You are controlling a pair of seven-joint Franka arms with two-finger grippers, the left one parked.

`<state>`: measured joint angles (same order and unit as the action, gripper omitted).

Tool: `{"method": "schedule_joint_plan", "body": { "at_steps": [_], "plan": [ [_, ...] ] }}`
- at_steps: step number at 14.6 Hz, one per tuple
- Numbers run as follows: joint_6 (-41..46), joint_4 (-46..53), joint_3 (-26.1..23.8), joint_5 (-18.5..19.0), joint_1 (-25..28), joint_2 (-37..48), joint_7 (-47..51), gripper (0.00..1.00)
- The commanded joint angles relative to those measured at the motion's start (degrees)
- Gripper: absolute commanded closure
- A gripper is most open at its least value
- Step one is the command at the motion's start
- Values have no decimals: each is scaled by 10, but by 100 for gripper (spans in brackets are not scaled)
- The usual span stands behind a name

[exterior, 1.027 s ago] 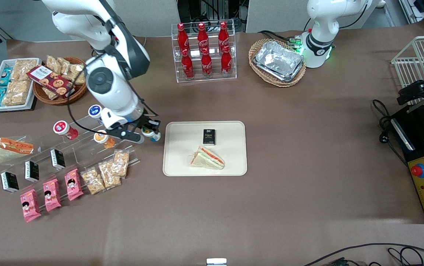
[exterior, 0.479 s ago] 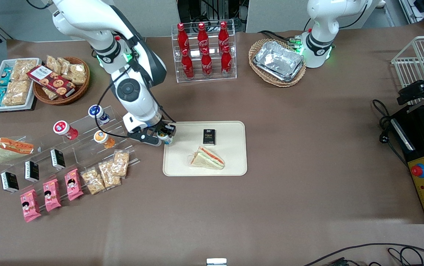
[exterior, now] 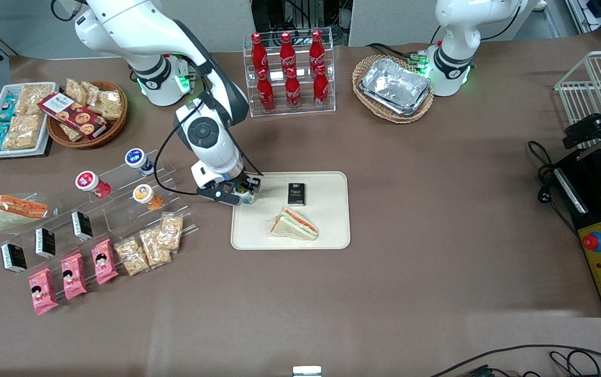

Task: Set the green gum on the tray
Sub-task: 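Lower the gum tub onto the tray beside the black box and release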

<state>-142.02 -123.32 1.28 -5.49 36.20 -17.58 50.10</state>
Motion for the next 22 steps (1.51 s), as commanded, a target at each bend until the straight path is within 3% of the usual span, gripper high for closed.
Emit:
{"method": "schedule_joint_plan", "body": {
  "at_steps": [1, 8, 9, 10, 11, 12, 13, 18, 22],
  "plan": [
    [-12, -1, 6, -2, 17, -10, 14, 73],
    [-12, 0, 5, -2, 31, -25, 41, 69],
    [-12, 0, 6, -2, 38, -26, 47, 60],
    [-12, 0, 6, -2, 40, -30, 48, 60],
    [-12, 0, 6, -2, 40, -31, 48, 49],
    [-12, 0, 6, -3, 39, -31, 48, 14],
    [-12, 0, 7, -3, 37, -30, 49, 0],
    [23, 2, 19, -3, 22, 16, 39, 0],
    [144, 34, 24, -1, -64, 110, -32, 0]
  ]
}}
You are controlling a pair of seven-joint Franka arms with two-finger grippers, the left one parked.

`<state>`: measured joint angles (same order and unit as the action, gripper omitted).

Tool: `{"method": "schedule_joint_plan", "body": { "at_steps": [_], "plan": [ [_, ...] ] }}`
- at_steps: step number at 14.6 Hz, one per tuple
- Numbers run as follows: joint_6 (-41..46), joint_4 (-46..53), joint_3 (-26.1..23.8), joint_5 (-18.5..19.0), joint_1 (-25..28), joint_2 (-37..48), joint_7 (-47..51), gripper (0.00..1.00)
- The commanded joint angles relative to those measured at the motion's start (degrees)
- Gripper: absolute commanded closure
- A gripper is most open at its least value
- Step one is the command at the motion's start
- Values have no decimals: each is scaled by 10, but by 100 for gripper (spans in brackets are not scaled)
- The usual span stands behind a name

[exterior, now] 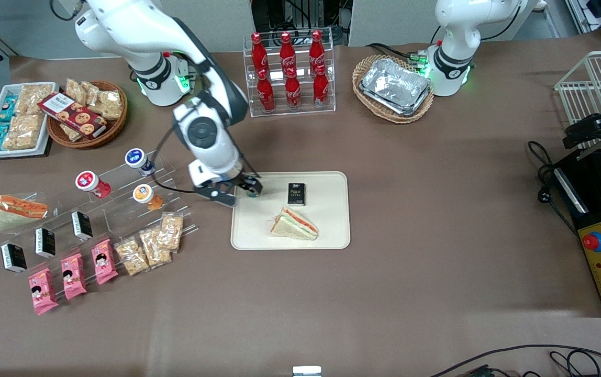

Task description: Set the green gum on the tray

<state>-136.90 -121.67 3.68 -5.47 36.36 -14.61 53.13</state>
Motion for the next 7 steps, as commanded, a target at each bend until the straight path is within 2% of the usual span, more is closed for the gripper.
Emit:
{"method": "schedule_joint_plan", "body": {
  "at_steps": [1, 7],
  "plan": [
    [128, 39, 0, -2, -94, 87, -100, 0],
    [255, 142, 1, 13, -258, 90, -346, 0]
  ]
}}
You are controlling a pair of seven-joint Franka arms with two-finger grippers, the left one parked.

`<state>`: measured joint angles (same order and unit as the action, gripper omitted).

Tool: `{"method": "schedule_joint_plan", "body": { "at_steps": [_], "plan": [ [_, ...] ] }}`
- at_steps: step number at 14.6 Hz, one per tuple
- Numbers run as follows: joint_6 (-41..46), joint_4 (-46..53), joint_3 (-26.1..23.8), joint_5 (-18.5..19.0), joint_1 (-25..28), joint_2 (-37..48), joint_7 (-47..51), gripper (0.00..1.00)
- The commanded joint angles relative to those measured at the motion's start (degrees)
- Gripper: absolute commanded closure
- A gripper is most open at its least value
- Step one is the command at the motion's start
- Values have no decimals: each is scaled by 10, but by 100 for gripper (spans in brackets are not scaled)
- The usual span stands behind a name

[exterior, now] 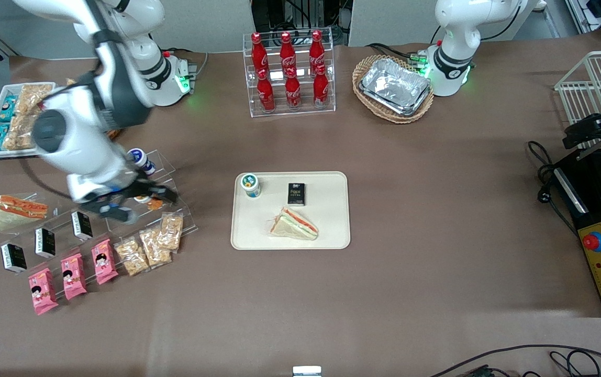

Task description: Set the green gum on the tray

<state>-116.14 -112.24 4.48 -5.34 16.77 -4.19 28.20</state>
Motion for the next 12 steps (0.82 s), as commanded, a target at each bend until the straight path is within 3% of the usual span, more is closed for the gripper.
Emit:
{"method": "schedule_joint_plan", "body": {
  "at_steps": [1, 4, 8, 12],
  "plan": [
    [59, 57, -7, 23, -85, -11, -135, 0],
    [86, 84, -7, 25, -136, -8, -194, 0],
    [144, 125, -5, 24, -181, 0, -199, 0],
    [184, 183, -5, 11, -200, -6, -203, 0]
  ]
}}
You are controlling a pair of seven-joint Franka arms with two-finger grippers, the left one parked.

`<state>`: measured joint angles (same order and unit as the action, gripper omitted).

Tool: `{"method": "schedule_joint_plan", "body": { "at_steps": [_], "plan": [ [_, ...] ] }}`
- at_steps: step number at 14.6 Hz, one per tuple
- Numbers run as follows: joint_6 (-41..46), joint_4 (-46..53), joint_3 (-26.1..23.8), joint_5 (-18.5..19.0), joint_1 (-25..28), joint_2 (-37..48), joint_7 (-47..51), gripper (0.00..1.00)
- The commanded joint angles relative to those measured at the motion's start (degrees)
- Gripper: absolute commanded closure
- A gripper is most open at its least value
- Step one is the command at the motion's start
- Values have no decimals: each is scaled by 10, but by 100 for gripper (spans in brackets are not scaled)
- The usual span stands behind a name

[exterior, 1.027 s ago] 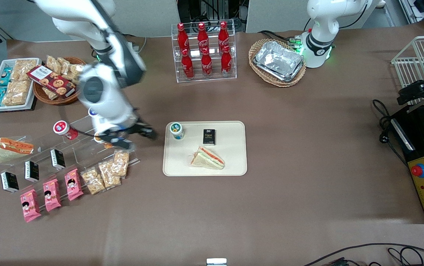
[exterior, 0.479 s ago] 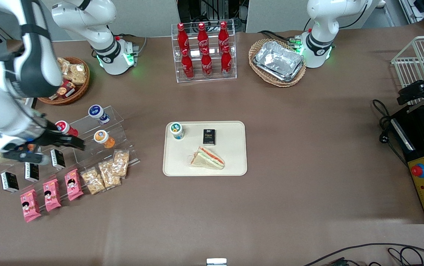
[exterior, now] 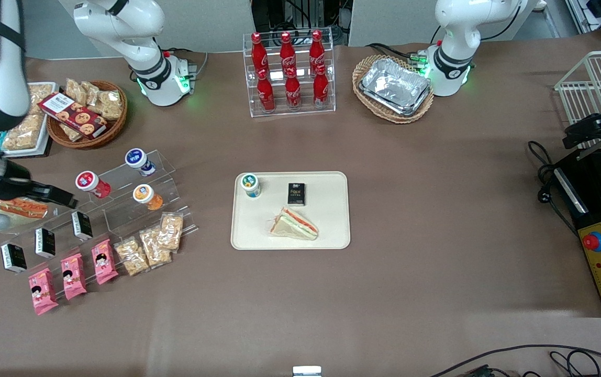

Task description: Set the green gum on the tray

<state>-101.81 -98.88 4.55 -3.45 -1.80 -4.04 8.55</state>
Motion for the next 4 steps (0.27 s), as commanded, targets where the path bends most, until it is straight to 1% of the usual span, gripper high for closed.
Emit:
{"method": "schedule_joint_plan", "body": {
  "at_steps": [1, 4],
  "plan": [
    [64, 56, -5, -8, -16, -7, -8, 0],
    [108, 55, -2, -3, -22, 3, -19, 0]
  ]
}}
